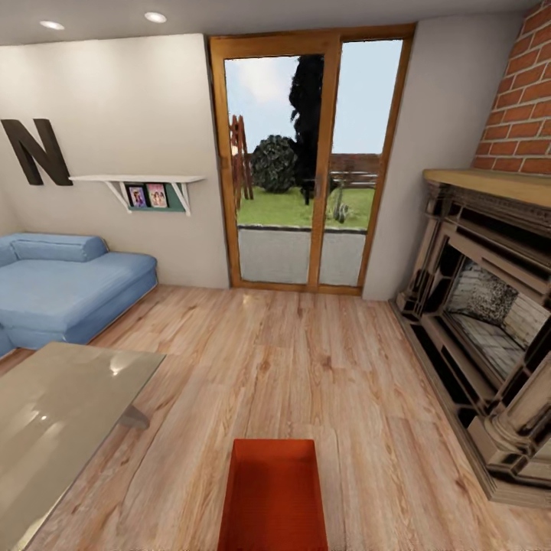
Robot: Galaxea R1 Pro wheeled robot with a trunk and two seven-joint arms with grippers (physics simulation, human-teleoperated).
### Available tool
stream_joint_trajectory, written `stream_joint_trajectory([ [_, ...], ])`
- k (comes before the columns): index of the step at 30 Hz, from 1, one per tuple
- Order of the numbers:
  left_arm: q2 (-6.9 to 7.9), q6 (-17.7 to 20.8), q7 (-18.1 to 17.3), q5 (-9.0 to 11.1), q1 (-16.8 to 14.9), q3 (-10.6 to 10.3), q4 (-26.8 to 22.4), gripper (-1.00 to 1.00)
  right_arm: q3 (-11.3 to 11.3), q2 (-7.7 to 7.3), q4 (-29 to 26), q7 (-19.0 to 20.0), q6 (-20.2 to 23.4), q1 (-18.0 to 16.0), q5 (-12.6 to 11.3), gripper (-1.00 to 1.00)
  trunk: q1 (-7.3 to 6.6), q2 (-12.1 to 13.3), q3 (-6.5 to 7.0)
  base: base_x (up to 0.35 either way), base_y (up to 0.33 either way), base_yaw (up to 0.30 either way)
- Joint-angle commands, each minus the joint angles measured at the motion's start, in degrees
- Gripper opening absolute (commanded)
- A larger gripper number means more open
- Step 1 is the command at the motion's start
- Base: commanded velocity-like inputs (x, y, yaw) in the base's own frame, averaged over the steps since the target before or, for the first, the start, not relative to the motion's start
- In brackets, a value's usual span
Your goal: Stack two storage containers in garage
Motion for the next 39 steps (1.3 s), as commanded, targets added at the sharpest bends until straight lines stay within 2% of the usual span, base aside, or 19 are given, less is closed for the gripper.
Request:
stream_joint_trajectory([
  [1, -0.01, -0.2, 0.1, 0.4, 0.0, 0.0, 0.0, 1.00, 0.4, 0.00, 0.2, -0.1, -0.3, -0.1, 0.1, 1.00, 0.00, 0.0, -0.16, 0.000, 0.000, -0.015],
  [39, 0.00, -0.2, 0.1, 0.4, 0.0, 0.0, 0.1, 1.00, 0.4, -0.15, 0.2, -0.1, 0.2, -0.1, 0.1, 1.00, 0.00, 0.0, -3.66, 0.000, 0.000, -0.001],
])
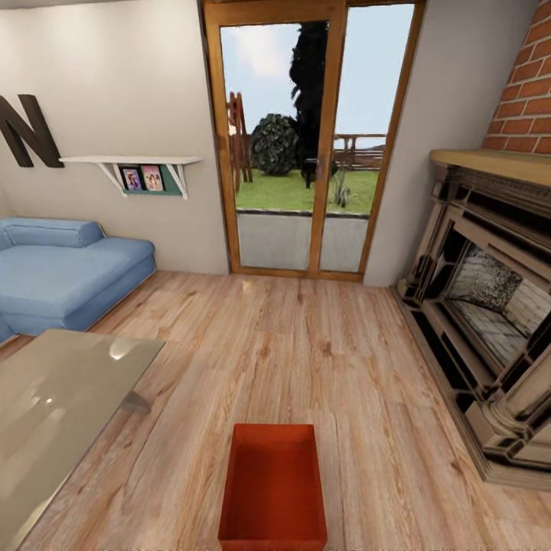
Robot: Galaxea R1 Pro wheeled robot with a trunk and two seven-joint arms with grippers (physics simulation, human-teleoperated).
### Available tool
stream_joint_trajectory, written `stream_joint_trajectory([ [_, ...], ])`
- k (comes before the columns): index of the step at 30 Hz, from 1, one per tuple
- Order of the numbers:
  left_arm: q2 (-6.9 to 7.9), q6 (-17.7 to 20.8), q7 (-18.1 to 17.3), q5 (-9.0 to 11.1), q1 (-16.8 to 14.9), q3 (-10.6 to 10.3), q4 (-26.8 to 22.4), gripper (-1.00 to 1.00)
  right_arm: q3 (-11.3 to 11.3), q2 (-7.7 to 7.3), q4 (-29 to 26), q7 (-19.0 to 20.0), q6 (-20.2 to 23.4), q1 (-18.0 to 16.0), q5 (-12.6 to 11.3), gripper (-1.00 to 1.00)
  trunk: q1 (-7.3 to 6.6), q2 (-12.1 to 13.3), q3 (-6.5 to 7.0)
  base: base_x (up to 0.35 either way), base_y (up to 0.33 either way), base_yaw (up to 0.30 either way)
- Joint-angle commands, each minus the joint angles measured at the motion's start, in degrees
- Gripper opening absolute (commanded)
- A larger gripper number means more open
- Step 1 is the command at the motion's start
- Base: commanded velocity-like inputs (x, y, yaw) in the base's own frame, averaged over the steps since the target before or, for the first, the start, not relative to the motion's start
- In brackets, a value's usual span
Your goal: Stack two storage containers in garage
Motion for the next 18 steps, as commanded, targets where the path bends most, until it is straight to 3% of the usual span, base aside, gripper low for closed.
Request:
stream_joint_trajectory([
  [1, -0.01, -0.2, 0.1, 0.4, 0.0, 0.0, 0.0, 1.00, 0.4, 0.01, 0.2, -0.1, -0.3, -0.1, 0.1, 1.00, 0.00, 0.0, -0.16, 0.000, 0.000, 0.000],
  [18, -0.02, -0.2, 0.1, 0.4, 0.0, 0.0, 0.1, 1.00, 0.4, 0.01, 0.2, -0.1, -0.3, -0.1, 0.1, 1.00, 0.00, 0.0, -1.73, 0.000, 0.000, 0.000],
])
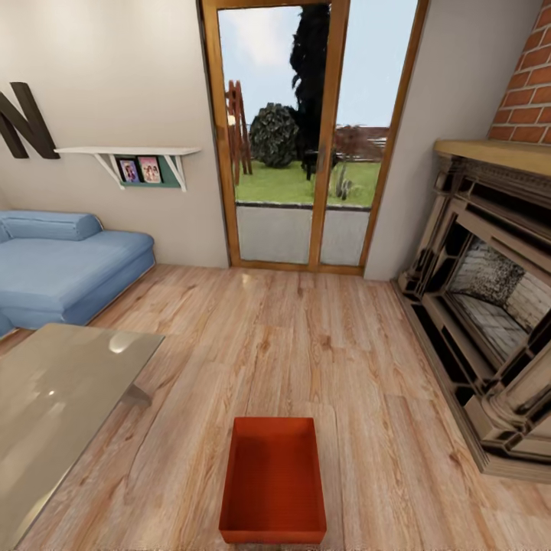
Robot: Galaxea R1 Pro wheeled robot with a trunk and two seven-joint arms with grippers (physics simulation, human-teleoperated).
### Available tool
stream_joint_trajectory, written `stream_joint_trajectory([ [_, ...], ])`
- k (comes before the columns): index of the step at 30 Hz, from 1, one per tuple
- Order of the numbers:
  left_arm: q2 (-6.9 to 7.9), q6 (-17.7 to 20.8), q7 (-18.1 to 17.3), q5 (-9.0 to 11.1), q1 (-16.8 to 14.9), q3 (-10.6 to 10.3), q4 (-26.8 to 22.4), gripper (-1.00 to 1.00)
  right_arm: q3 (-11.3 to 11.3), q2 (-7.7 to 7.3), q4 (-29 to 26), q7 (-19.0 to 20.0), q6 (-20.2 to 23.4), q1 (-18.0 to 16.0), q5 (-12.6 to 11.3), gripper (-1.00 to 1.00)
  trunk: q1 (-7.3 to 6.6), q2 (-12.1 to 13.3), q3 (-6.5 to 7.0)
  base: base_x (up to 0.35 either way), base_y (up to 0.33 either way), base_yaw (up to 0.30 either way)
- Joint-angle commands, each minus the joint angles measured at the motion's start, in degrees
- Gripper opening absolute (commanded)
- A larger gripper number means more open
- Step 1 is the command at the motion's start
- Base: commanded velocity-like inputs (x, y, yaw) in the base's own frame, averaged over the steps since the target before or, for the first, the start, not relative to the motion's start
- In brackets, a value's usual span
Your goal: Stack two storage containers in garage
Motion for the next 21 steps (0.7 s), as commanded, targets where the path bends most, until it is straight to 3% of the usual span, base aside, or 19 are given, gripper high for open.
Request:
stream_joint_trajectory([
  [1, -0.01, -0.2, 0.1, 0.4, 0.0, 0.0, 0.0, 1.00, 0.4, 0.01, 0.2, -0.1, -0.3, -0.1, 0.1, 1.00, 0.00, 0.0, -0.15, 0.000, 0.000, 0.000],
  [21, 0.03, -0.2, 0.1, 0.3, 0.0, 0.0, 0.0, 1.00, 0.4, 0.01, 0.2, -0.1, -0.3, -0.1, 0.1, 1.00, 0.00, 0.0, -2.00, 0.000, 0.000, 0.000],
])
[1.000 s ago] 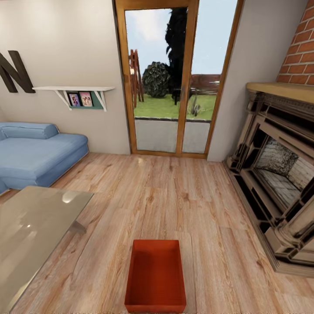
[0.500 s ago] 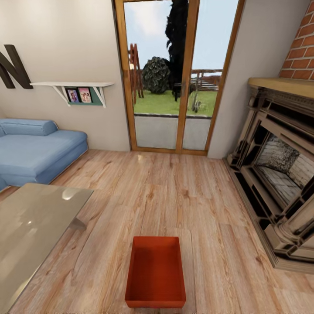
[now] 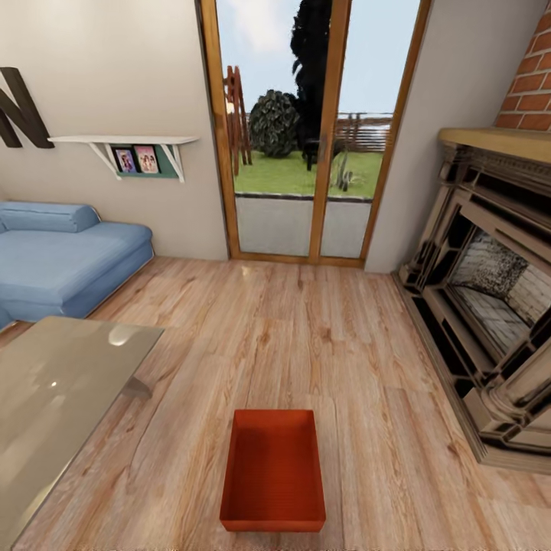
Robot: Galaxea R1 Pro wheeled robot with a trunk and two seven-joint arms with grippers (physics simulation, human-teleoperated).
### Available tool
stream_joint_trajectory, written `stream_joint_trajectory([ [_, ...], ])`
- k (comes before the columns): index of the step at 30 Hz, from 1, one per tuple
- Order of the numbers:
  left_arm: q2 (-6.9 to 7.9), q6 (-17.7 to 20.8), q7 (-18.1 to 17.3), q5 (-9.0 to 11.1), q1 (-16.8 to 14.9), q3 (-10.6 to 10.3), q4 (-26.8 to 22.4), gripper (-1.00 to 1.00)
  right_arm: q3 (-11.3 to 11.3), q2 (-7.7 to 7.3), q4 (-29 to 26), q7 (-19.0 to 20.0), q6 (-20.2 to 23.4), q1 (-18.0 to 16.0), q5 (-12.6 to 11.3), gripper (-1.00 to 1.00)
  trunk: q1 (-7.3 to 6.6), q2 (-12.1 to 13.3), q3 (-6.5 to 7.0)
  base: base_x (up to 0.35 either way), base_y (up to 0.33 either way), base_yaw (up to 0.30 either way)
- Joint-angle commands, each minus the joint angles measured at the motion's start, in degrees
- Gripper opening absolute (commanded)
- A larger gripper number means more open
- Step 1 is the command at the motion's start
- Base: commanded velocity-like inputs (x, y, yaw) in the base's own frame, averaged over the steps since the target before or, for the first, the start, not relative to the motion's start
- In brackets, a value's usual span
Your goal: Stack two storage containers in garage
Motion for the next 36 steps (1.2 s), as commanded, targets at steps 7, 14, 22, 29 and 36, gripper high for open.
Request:
stream_joint_trajectory([
  [7, -0.01, -0.2, 0.1, 0.3, 0.0, 0.0, 0.0, 1.00, 0.4, 0.01, 0.2, -0.1, -0.3, -0.1, 0.1, 1.00, 0.00, 0.0, -0.70, 0.000, 0.000, 0.000],
  [14, -0.04, -0.2, 0.1, 0.3, 0.0, 0.0, 0.0, 1.00, 0.4, 0.01, 0.2, -0.1, -0.3, -0.1, 0.1, 1.00, 0.00, 0.0, -1.35, 0.000, 0.000, 0.000],
  [22, -0.04, -0.2, 0.1, 0.3, 0.0, 0.0, 0.0, 1.00, 0.4, 0.01, 0.2, -0.1, -0.3, -0.1, 0.1, 1.00, 0.00, 0.0, -2.09, 0.000, 0.000, 0.000],
  [29, -0.11, -0.2, 0.1, 0.3, 0.0, 0.0, 0.0, 1.00, 0.4, 0.01, 0.2, -0.1, -0.3, -0.1, 0.1, 1.00, 0.00, 0.0, -2.73, 0.000, 0.000, 0.000],
  [36, -0.19, -0.2, 0.1, 0.3, 0.0, 0.0, 0.1, 1.00, 0.4, 0.01, 0.2, -0.1, -0.3, -0.1, 0.1, 1.00, 0.00, 0.0, -3.38, 0.000, 0.000, 0.000],
])
